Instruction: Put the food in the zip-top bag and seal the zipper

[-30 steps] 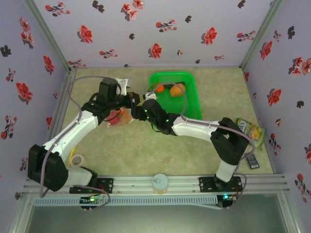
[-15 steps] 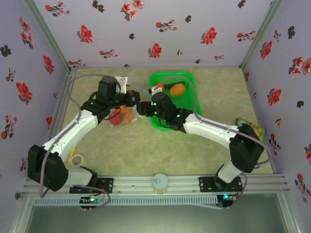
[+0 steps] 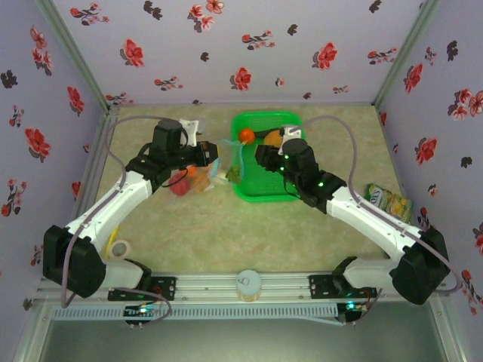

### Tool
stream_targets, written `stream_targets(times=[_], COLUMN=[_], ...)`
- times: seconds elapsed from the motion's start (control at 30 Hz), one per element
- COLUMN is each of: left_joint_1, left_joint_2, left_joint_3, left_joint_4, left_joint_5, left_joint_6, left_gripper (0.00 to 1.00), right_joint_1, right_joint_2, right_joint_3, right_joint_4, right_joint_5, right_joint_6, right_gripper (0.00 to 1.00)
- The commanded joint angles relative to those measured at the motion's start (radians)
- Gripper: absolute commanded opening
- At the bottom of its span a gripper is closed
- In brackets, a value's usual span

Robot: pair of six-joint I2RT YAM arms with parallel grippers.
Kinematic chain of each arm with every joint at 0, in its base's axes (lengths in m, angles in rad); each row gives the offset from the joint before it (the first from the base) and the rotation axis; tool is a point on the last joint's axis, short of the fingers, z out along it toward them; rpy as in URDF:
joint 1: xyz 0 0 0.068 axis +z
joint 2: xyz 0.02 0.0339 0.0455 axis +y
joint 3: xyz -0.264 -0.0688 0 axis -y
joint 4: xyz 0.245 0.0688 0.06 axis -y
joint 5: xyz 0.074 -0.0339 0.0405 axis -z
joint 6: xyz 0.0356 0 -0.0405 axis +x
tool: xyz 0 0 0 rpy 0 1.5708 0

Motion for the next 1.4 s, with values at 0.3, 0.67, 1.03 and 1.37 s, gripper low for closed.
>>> stream_targets(times=[0.3,0.67,1.03,1.37], left_joint_1=[-0.004,-0.003,-0.003,0.023], left_joint_2=[-0.027,-0.021,-0.02,-0.063], left_joint_3=[0.033,0.027,0.023,0.046], left_joint_4=[-0.003,0.002,0.003,-0.13], left_joint_5=[0.018,0.016,0.017,-0.1], left_joint_6=[-0.004,-0.002,0.004,0.072], left_gripper=[0.0,0.0,0.0,0.0], right_joint_1=[-0.046,-0.045,-0.045,-0.015], right_joint_2=[0.184,0.317,0.404,0.356], right_joint_3=[0.028,0.064,0.085,0.267], right_joint_4=[-0.01,0.067,0.098,-0.081], right_joint_5=[-0.404,-0.507,-0.55,-0.524], right_joint_6=[0.103,0.158,0.187,0.045], right_gripper=[0.37,0.35,0.26,0.04])
